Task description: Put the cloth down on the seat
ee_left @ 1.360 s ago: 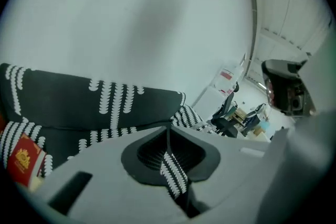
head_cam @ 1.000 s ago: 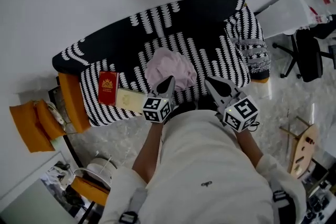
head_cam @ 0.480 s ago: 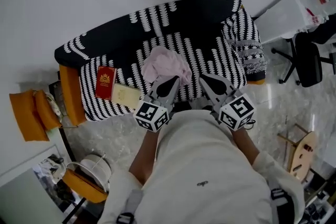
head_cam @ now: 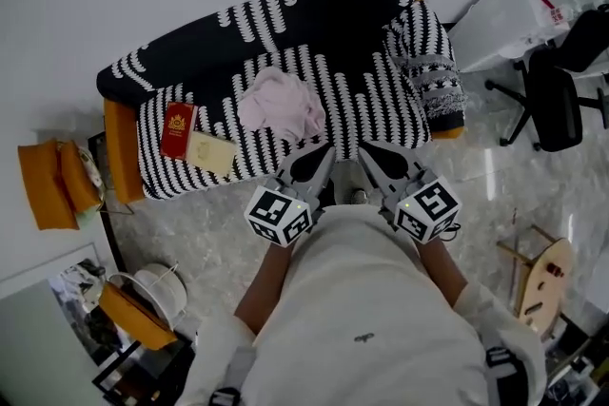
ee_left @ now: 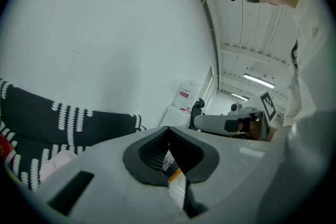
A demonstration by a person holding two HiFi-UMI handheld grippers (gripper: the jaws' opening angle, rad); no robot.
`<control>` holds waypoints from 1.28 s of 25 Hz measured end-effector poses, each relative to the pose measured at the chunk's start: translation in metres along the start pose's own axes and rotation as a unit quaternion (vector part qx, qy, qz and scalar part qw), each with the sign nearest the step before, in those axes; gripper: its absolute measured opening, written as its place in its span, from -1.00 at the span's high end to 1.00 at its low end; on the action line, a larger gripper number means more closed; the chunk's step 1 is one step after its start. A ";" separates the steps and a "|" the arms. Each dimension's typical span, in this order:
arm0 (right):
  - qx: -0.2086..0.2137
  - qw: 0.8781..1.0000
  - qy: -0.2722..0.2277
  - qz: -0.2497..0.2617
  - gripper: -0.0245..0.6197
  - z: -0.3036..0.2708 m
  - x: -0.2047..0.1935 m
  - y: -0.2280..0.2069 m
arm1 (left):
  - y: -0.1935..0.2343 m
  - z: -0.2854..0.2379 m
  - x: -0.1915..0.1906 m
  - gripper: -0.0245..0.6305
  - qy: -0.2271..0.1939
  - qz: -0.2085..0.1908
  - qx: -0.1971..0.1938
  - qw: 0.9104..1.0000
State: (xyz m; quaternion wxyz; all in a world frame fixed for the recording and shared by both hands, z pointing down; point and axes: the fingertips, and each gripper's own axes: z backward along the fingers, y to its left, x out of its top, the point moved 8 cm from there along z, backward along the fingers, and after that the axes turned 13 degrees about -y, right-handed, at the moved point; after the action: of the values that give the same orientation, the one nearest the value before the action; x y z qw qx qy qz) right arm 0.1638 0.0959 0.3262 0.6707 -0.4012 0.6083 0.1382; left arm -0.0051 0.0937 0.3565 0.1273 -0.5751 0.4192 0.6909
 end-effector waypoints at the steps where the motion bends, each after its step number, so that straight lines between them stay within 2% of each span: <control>1: 0.002 1.000 0.000 -0.004 0.90 0.012 -0.002 0.001 | -0.012 0.003 -0.004 0.89 -0.003 0.002 0.005 1.000; 9: 0.042 0.998 0.034 -0.026 0.90 0.091 -0.036 0.019 | -0.100 0.044 -0.048 0.89 -0.017 0.015 0.049 0.999; 14: 0.074 0.996 0.036 -0.021 0.90 0.110 -0.039 0.031 | -0.130 0.064 -0.050 0.89 -0.031 0.008 0.069 0.997; 23: 0.097 0.995 0.019 0.004 0.90 0.105 -0.028 0.050 | -0.143 0.093 -0.032 0.89 -0.063 -0.023 0.086 0.994; 32: 0.105 0.994 0.018 0.002 0.90 0.091 -0.040 0.085 | -0.134 0.135 -0.025 0.89 -0.062 -0.032 0.092 0.993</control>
State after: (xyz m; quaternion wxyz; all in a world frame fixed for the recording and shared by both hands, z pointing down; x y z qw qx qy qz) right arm 0.1617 0.2265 0.3264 0.6976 -0.3295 0.6326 0.0675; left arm -0.0024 0.2819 0.3194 0.2274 -0.5305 0.4535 0.6791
